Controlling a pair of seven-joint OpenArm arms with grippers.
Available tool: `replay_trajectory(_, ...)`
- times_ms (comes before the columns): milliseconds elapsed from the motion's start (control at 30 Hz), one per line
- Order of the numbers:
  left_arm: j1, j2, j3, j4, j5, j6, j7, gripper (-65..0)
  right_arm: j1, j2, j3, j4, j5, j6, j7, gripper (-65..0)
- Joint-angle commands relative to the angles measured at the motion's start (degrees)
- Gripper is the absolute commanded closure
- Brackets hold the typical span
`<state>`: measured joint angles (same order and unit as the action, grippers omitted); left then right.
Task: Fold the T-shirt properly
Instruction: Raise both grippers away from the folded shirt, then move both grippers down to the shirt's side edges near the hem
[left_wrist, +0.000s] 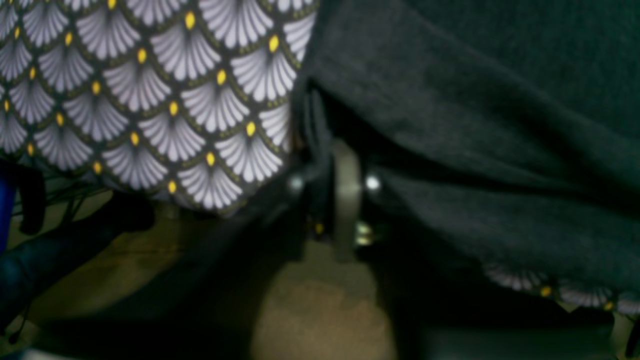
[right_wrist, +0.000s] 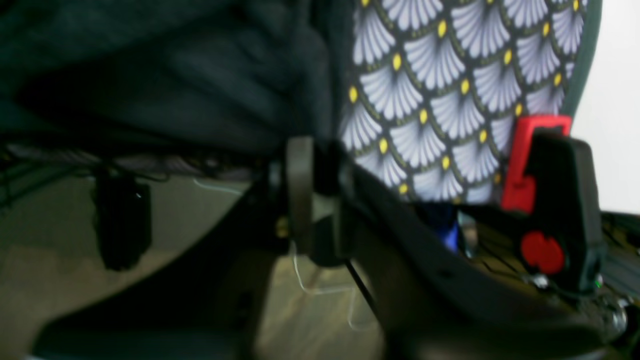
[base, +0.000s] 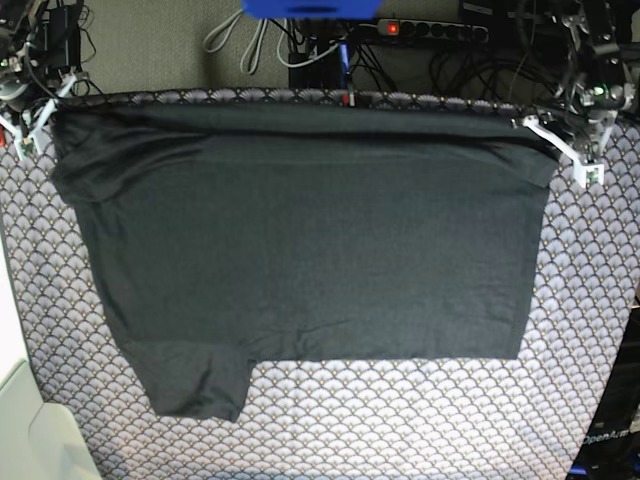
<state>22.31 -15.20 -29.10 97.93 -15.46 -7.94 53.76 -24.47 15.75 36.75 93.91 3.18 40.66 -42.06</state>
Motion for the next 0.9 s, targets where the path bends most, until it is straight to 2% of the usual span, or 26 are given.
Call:
replay_trajectory(0,-0.02,-0.84,-0.39,1.02,0.39,0.25,-0.88,-21.8,-0.19,1.18,0.57,0.73,-0.24,-0.66,0.53,-14.2)
replay_trajectory(133,-0.02,-0.84,-0.39,1.19,0.3,0.25,-0.88,-41.7,-0.28,1.35,0.57,0.82,-0.24,-0.66,0.53,-24.1)
replay_trajectory(200,-0.02,-0.84,-0.39,1.19,0.3,0.25,-0.88,-48.4,-0.28,1.44,1.01,0.82,-0.32,-0.66,0.53,-26.0)
replay_trajectory(267,-0.02,-0.93,-0.39,1.19,0.3,0.25,-0.88,-52.1,-0.28,1.53,1.18,0.82,-0.32,-0.66,0.53,-26.5)
replay_trajectory(567,-0.02,-1.63,-0.92,1.28,0.3,0.25,-0.88,-52.3,-1.51,2.49,5.14,0.73,-0.41,-0.66,0.61,-26.5)
replay_trajectory(700,-1.25,-2.6,-1.01,1.28,0.3,0.25,-0.97,-52.3,-1.07,3.99,6.37,0.64,-0.41,-0.66,0.61,-26.5)
replay_trajectory(867,-2.74,-3.13,-4.26,1.19,0.39,0.25,-0.97,-52.3,-0.1,5.75,6.54,0.55,-0.41,-0.66,0.61,-26.5)
